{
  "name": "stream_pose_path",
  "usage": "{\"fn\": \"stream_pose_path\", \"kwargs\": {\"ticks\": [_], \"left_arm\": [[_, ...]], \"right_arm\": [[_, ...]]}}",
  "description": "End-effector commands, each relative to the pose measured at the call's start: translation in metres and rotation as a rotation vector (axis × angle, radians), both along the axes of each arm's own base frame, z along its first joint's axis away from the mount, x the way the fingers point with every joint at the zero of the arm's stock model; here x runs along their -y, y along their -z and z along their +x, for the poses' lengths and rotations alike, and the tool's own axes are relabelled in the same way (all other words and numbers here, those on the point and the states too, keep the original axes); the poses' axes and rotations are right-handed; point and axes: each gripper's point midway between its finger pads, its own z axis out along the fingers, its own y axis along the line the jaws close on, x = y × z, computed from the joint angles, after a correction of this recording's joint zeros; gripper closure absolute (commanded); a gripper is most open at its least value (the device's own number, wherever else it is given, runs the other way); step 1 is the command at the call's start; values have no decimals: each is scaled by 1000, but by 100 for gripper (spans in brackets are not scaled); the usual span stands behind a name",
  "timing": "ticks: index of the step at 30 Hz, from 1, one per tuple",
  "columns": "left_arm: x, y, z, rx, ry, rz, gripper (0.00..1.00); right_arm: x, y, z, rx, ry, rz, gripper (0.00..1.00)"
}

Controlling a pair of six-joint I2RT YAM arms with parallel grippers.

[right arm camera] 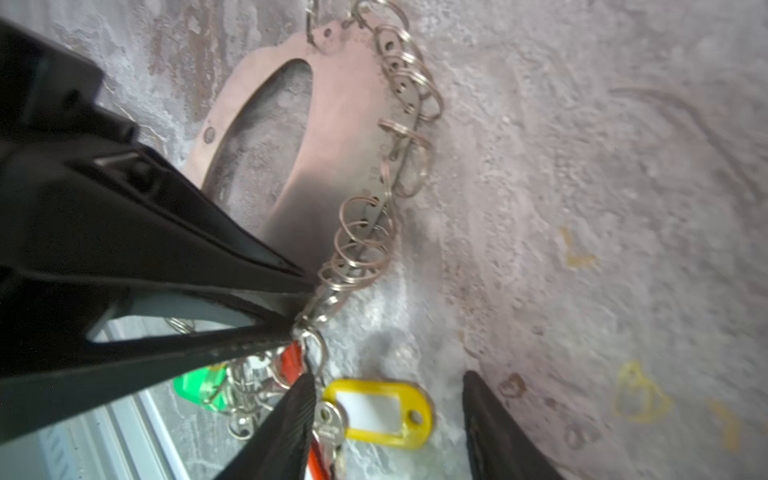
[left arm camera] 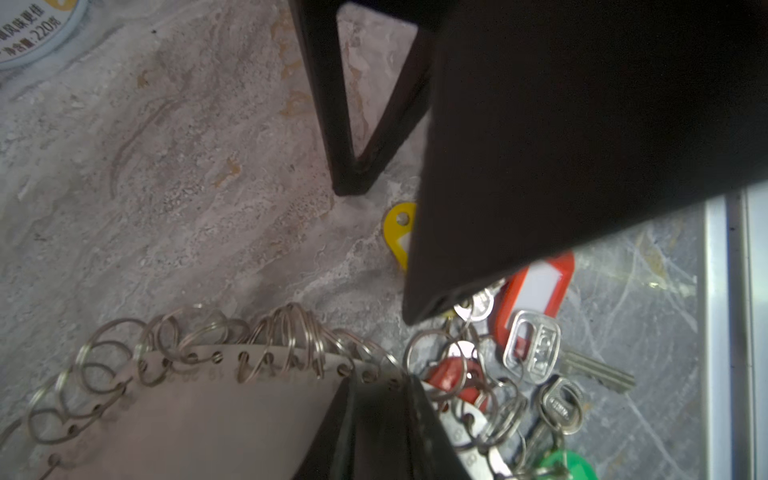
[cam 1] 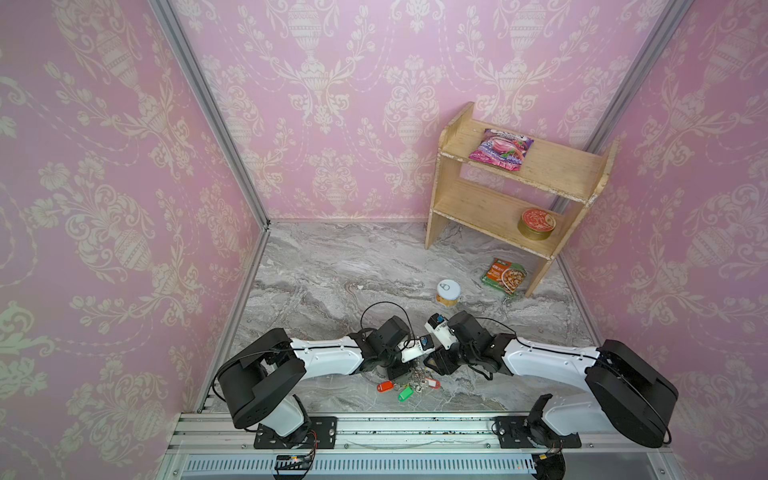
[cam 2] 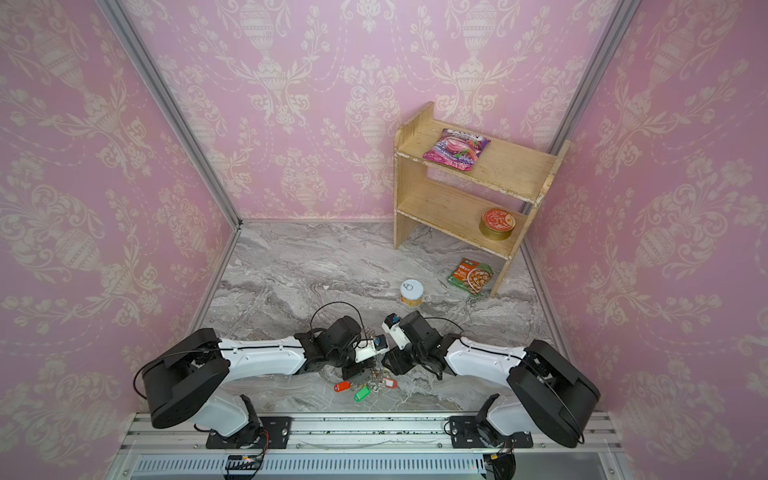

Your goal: Put the keys on the keyring

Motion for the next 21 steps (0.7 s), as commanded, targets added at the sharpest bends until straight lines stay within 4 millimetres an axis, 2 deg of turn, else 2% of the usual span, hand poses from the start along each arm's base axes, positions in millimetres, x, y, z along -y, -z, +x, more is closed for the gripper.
{"fn": "stream_pose_path", "kwargs": {"ticks": [1, 5, 10, 16, 21], "left_arm": [[-7, 5, -2, -31, -35, -11, 75], [-7, 4, -4, -49, -40, -36, 75], [-8, -3, -5, -49, -46, -69, 74], [-9, -19, -9, -52, -55, -118, 69], [-15, -25, -7, -48, -90, -120, 69]], "right_arm": [[-30, -26, 6, -20, -20, 130, 40], [-31, -23, 12, -48, 19, 108, 38], [-25, -5, 15, -102, 75, 39, 42], [-29, -4, 22, -115, 98, 43, 44], [-27, 1, 21, -140, 108, 28, 48]]}}
